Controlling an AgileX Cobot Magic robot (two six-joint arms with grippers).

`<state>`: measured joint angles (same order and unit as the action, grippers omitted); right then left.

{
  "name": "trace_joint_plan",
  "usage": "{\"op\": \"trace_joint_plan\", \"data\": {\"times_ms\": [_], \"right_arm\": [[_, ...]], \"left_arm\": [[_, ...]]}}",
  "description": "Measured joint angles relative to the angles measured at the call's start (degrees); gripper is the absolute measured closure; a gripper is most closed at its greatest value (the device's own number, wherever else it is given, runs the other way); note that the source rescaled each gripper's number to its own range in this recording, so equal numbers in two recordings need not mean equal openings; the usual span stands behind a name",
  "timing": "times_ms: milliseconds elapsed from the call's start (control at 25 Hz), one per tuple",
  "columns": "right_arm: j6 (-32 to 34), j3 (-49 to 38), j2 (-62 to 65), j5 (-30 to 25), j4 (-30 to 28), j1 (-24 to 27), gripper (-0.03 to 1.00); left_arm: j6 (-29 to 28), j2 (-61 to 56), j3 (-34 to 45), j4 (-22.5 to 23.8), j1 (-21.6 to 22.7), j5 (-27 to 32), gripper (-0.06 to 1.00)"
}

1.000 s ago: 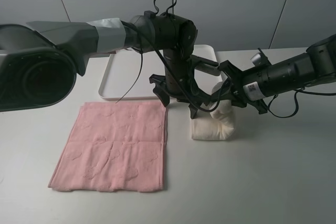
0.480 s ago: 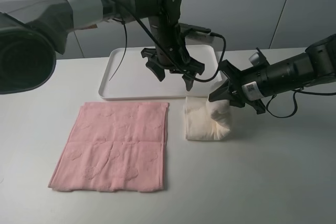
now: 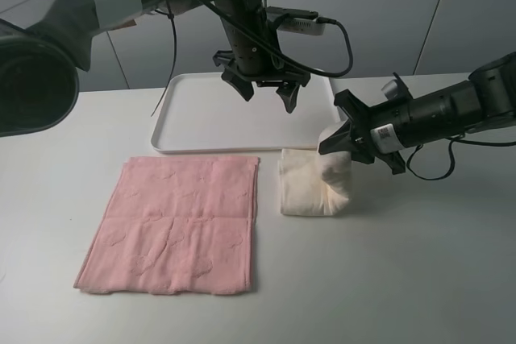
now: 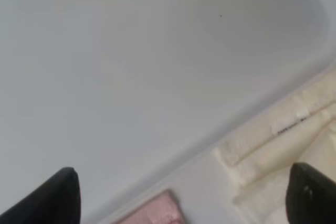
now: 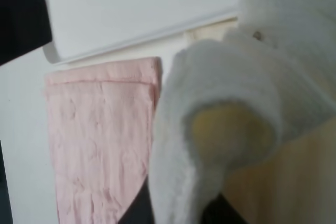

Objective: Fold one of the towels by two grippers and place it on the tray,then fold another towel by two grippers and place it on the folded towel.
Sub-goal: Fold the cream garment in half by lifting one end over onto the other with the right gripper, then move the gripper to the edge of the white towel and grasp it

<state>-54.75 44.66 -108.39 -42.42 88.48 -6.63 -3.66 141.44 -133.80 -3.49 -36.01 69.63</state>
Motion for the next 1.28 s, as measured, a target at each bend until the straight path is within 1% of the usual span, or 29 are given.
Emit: {"op": "trace_joint_plan", "data": {"times_ms": [40,80,160,240,280,360,480,640,800,880,960,1080,1280], "right_arm": [[-0.8,0.0,0.0,0.0,0.8,0.0,0.85],[-1.8,0.0,0.0,-0.1,1.6,0.0,0.77],[-4.5,0.0,0.0,-1.6,3.4,0.0,0.55],[-6.1,0.0,0.0,-3.8,5.0,0.0,0.36],[-6.6,0.0,0.0,-4.5,5.5,0.0,0.31],[-7.0,0.0,0.0,-5.4,5.6,0.0,0.28],[-7.5,0.0,0.0,-5.8,4.9,0.0,0.29],[-7.6,0.0,0.0,-5.6,-0.1,0.0,0.29],[-7.1,0.0,0.0,-3.8,-1.4,0.0,0.17],[-5.8,0.0,0.0,-3.0,-1.7,0.0,0.13],[-4.1,0.0,0.0,-1.4,-3.4,0.0,0.13],[-2.4,0.2,0.2,-0.7,-5.8,0.0,0.13],[-1.3,2.1,4.1,0.0,-7.4,0.0,0.11]], "left_arm": [[0.1,0.0,0.0,-0.2,0.0,0.0,-0.06],[0.1,0.0,0.0,-0.3,0.0,0.0,-0.06],[0.2,0.0,0.0,-0.4,0.0,0.0,-0.06],[0.4,0.0,0.0,-0.7,0.0,0.0,-0.06],[0.7,0.0,0.0,-0.7,0.0,0.0,-0.06],[0.8,0.0,0.0,-0.7,0.0,0.0,-0.06],[0.8,0.0,0.0,-0.7,0.0,0.0,-0.06],[0.8,-0.2,0.0,-1.4,0.7,0.1,-0.06],[0.8,-2.4,0.0,-1.6,2.9,0.2,-0.06],[0.8,-4.1,0.0,-1.6,3.9,0.2,-0.06],[1.4,-5.5,0.0,-1.6,4.7,0.2,-0.06],[3.2,-6.8,0.0,-1.9,5.0,0.2,-0.06],[6.1,-7.9,0.0,-4.1,6.1,0.2,-0.06]]}}
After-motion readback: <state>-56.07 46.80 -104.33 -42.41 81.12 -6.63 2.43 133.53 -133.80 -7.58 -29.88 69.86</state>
